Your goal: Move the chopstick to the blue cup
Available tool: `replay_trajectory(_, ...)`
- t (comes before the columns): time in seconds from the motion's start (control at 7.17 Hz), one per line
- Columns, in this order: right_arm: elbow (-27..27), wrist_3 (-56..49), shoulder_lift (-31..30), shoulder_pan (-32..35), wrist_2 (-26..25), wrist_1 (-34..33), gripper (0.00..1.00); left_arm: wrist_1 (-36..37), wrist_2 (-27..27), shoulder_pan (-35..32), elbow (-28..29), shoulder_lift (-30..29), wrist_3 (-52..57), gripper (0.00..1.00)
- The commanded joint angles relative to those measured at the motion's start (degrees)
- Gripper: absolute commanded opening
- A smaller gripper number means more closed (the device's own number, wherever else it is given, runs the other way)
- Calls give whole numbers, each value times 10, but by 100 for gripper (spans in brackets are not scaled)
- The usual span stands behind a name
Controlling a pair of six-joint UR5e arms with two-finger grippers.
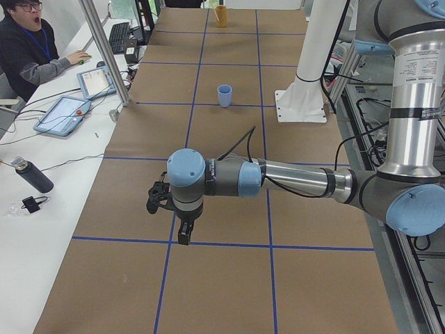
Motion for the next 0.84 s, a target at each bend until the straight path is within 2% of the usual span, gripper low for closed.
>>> replay_trajectory(0.0, 42, 145, 66, -118, -81, -37, 0, -2, -1, -1, -7, 13, 1, 99)
replay_trajectory(0.28, 93, 233, 208, -256, -227, -271, 0, -3, -1, -1, -17, 27, 1, 99)
replay_trajectory(0.42, 93, 272, 300, -314, -285, -401, 0, -3, -1, -1, -16, 27, 0, 99)
replay_trajectory(0.56, 90, 299, 340, -367, -342, -463, 0, -3, -1, -1, -15, 27, -1, 99)
replay_trajectory(0.7, 79, 341, 350, -420, -406, -470, 0, -3, -2, 0, -13, 27, -2, 99)
